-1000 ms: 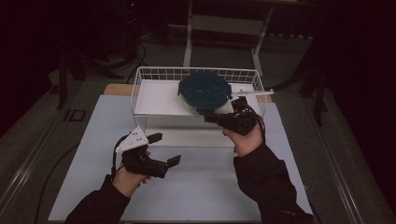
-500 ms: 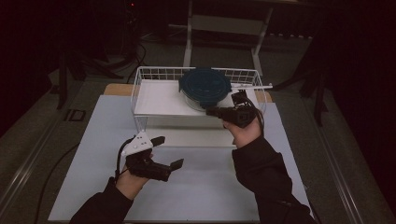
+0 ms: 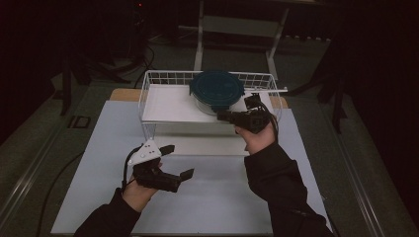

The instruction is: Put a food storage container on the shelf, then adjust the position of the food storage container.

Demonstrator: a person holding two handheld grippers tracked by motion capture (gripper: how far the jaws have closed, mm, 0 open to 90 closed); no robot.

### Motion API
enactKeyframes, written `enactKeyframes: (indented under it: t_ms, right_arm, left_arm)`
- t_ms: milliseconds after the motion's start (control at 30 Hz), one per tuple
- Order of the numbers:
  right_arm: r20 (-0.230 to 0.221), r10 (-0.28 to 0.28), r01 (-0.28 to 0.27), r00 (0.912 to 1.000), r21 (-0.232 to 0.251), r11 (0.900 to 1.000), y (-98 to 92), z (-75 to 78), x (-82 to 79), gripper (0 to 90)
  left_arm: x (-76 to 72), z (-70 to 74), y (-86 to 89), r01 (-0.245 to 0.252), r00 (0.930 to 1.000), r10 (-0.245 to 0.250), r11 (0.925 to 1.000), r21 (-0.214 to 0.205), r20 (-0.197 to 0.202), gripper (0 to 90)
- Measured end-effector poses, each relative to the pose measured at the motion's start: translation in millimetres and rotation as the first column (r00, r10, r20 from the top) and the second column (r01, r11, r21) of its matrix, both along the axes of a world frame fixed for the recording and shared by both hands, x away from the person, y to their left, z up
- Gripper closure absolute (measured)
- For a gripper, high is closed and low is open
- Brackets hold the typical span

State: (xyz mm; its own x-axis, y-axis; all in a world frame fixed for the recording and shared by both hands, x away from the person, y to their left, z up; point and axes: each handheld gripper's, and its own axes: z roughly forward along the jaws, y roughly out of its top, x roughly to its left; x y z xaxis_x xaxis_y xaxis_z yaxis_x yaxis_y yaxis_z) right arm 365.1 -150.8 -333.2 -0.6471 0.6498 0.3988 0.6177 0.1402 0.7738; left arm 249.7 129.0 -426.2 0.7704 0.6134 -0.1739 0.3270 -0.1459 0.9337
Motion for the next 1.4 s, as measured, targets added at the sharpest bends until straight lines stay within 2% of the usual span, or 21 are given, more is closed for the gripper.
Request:
enactKeyframes:
  t_ms: [133, 267, 367, 500, 533, 567, 633, 700, 767, 833, 933, 1000, 1033, 1333, 1400]
  right_arm:
    - [0.028, 0.030, -0.029, 0.9992, -0.027, 0.9992, -3.9, -1.9, -15.6, 72.5]
    - [0.055, 0.053, -0.051, 0.9971, -0.042, 0.9978, -9.8, -8.1, -33.8, 58.8]
    - [0.074, 0.057, -0.054, 0.9956, -0.041, 0.9977, -15.5, -16.2, -45.9, 41.3]
    - [0.108, 0.078, -0.076, 0.9912, -0.016, 0.9970, -26.2, -28.7, -59.0, 22.7]
    - [0.108, 0.078, -0.076, 0.9912, -0.016, 0.9970, -26.2, -28.7, -59.0, 22.7]
    - [0.122, 0.069, -0.070, 0.9902, 0.007, 0.9975, -33.0, -34.8, -65.8, 20.9]
    - [0.133, 0.075, -0.075, 0.9883, -0.003, 0.9972, -40.8, -40.8, -71.6, 20.2]
    - [0.176, 0.067, -0.073, 0.9821, 0.027, 0.9969, -50.9, -45.0, -78.1, 20.5]
    - [0.211, 0.063, -0.070, 0.9755, 0.026, 0.9972, -60.1, -47.1, -84.1, 18.8]
    - [0.228, 0.061, -0.073, 0.9718, 0.045, 0.9964, -69.0, -49.4, -89.3, 16.8]
    - [0.277, 0.048, -0.058, 0.9596, 0.028, 0.9979, -81.4, -52.8, -97.6, 16.3]
    - [0.276, 0.045, -0.053, 0.9600, 0.023, 0.9983, -85.8, -53.8, -99.9, 15.8]
    - [0.260, 0.036, -0.042, 0.9651, 0.016, 0.9990, -94.1, -56.7, -103.2, 14.1]
    - [0.244, -0.034, 0.050, 0.9692, -0.056, 0.9972, -128.2, -80.4, -111.5, 14.9]
    - [0.239, -0.038, 0.054, 0.9702, -0.062, 0.9966, -132.6, -83.5, -111.8, 16.5]
  left_arm:
    - [-5.5, 3.6, 2.9, 0.017, 0.9998, -0.017, 0.9997, -0.016, 0.009, 0.0]
    - [-12.0, 6.9, 6.9, 0.038, 0.9991, -0.037, 0.9992, -0.011, 0.020, 0.0]
    - [-17.0, 6.5, 9.3, 0.044, 0.9985, -0.044, 0.9990, -0.009, 0.032, 0.0]
    - [-21.2, 1.9, 11.6, 0.041, 0.9989, -0.041, 0.9991, -0.004, 0.021, 0.0]
    - [-21.2, 1.9, 11.6, 0.041, 0.9989, -0.041, 0.9991, -0.004, 0.021, 0.0]
    - [-23.4, -1.1, 12.3, 0.043, 0.9990, -0.043, 0.9989, -0.016, 0.008, 0.0]
    - [-25.6, -3.9, 12.5, 0.047, 0.9989, -0.047, 0.9988, -0.011, 0.000, 0.0]
    - [-27.8, -7.2, 13.9, 0.053, 0.9986, -0.053, 0.9985, -0.011, 0.004, 0.0]
    - [-29.3, -11.2, 15.5, 0.049, 0.9988, -0.049, 0.9987, -0.015, -0.005, 0.0]
    - [-29.8, -13.5, 16.3, 0.047, 0.9988, -0.047, 0.9987, -0.019, -0.009, 0.0]
    - [-31.1, -19.4, 18.5, 0.043, 0.9990, -0.044, 0.9988, -0.021, -0.013, 0.0]
    - [-32.1, -22.1, 19.5, 0.043, 0.9990, -0.043, 0.9989, -0.019, -0.009, 0.0]
    - [-32.8, -24.2, 19.9, 0.039, 0.9992, -0.039, 0.9991, -0.017, -0.007, 0.0]
    - [-33.7, -30.6, 18.2, 0.047, 0.9988, -0.047, 0.9988, -0.015, -0.013, 0.0]
    - [-33.7, -30.5, 18.0, 0.047, 0.9988, -0.047, 0.9988, -0.016, -0.011, 0.0]
